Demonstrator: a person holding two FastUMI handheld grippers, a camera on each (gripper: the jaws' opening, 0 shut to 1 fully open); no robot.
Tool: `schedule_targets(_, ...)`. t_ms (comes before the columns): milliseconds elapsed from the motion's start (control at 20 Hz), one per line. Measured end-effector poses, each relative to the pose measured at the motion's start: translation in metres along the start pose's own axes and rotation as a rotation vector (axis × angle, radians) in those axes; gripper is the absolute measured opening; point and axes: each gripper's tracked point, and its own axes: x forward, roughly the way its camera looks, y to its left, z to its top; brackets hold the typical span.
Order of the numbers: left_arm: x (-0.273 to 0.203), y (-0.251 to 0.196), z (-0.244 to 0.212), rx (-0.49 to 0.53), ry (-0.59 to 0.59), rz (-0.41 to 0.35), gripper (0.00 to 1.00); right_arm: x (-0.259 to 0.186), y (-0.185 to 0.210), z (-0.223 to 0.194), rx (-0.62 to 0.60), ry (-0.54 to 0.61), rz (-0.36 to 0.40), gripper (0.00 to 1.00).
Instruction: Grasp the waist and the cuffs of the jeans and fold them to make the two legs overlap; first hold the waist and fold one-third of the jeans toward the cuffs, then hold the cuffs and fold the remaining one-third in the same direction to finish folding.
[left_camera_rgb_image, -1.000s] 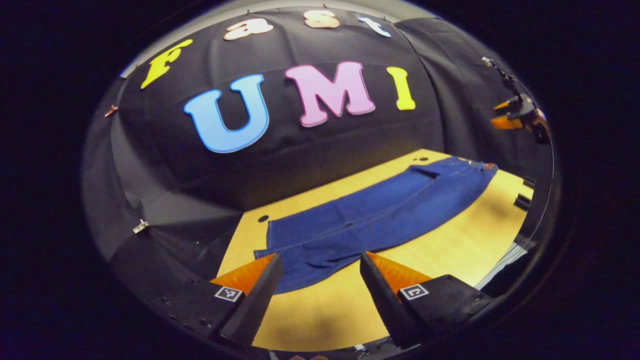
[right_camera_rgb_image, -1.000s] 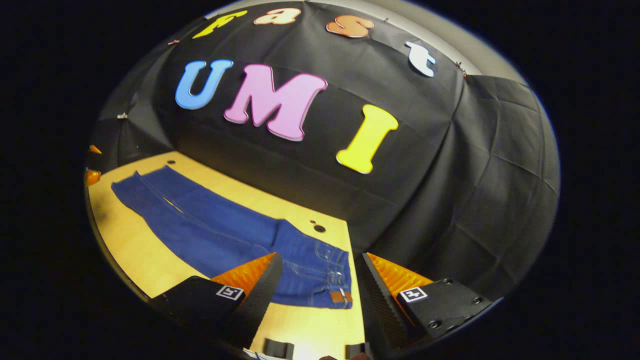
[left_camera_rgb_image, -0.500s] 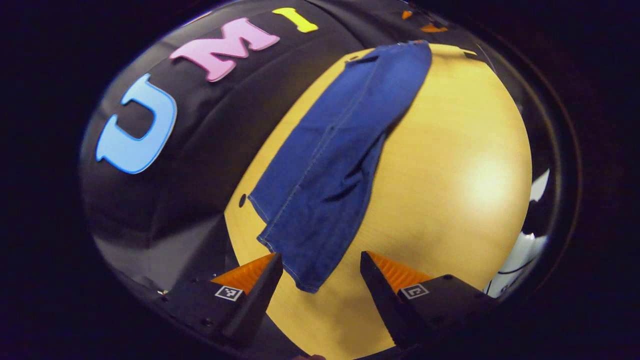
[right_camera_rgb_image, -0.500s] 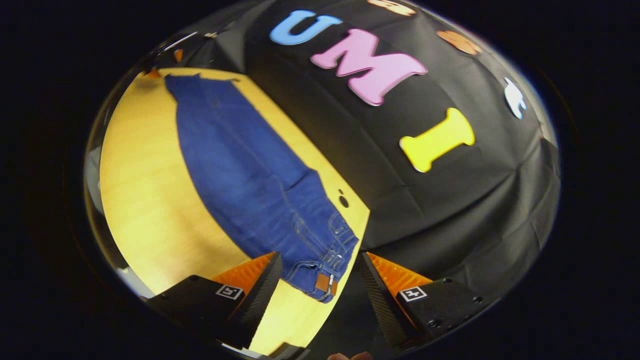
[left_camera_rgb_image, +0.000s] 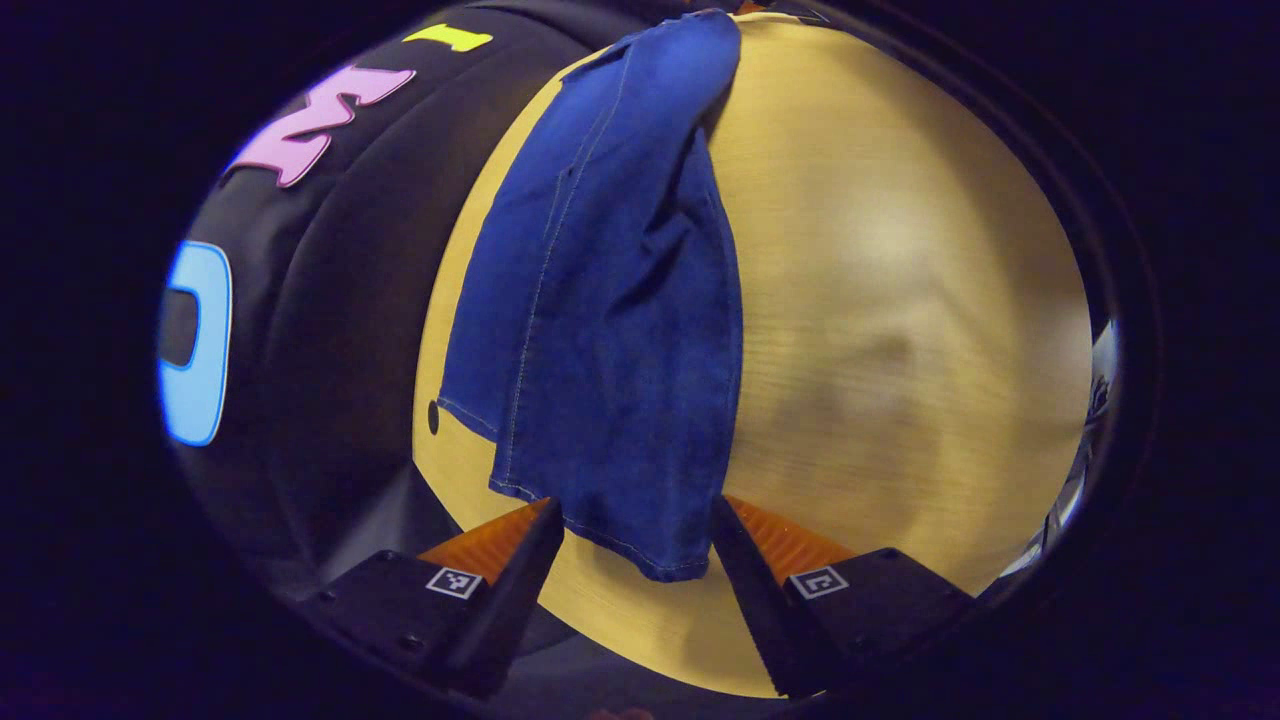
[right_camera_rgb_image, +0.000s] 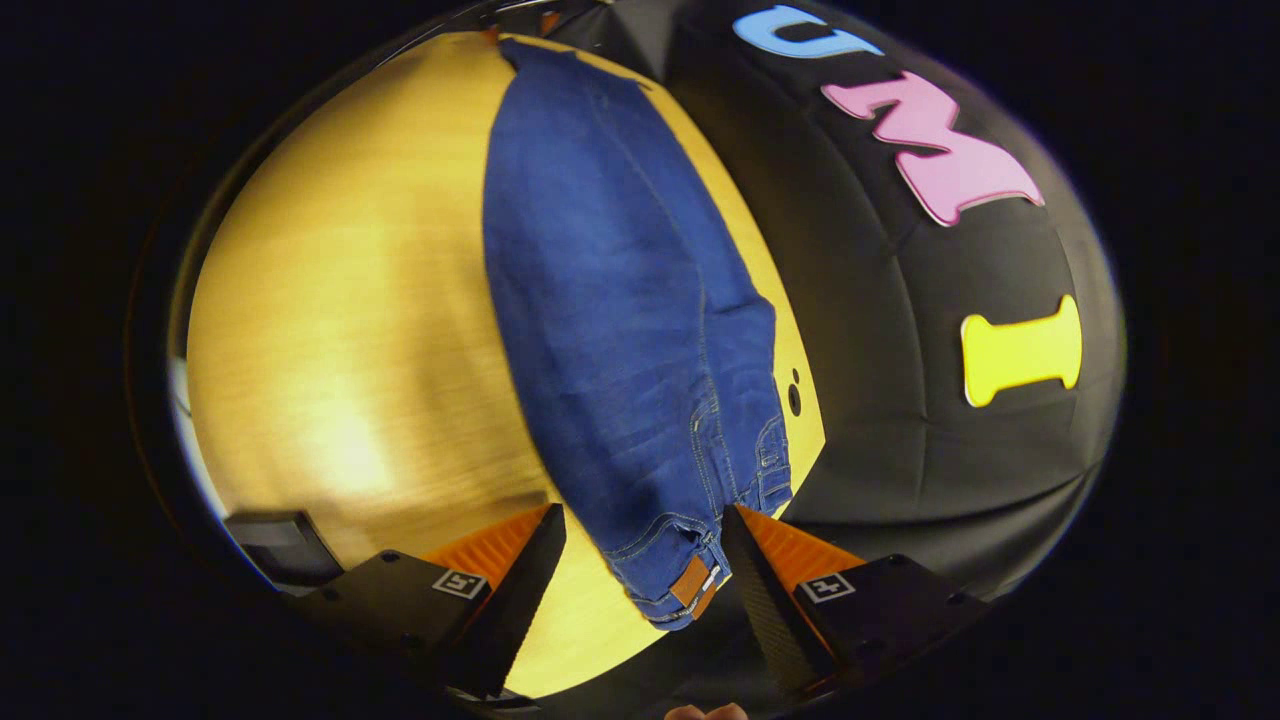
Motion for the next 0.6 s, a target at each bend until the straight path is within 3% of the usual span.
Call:
schedule_targets(150,0.002,-0.003,0.002,0.101,-0.037,-0.028,0.93,-0.003,0.021,-0.005,-0.106,0.011,0.033,0.96)
schedule_targets(300,0.004,0.000,0.001,0.092,-0.040,-0.039,0.90,-0.002,0.016,-0.006,-0.226,0.011,-0.001,0.95)
schedule_targets(500,0.006,0.001,0.003,0.104,-0.052,-0.068,0.91,0.002,0.009,-0.026,-0.183,0.069,0.023,0.96)
schedule_targets(600,0.009,0.004,0.006,0.127,-0.067,-0.067,0.90,0.007,0.002,-0.036,-0.214,0.096,-0.001,0.96)
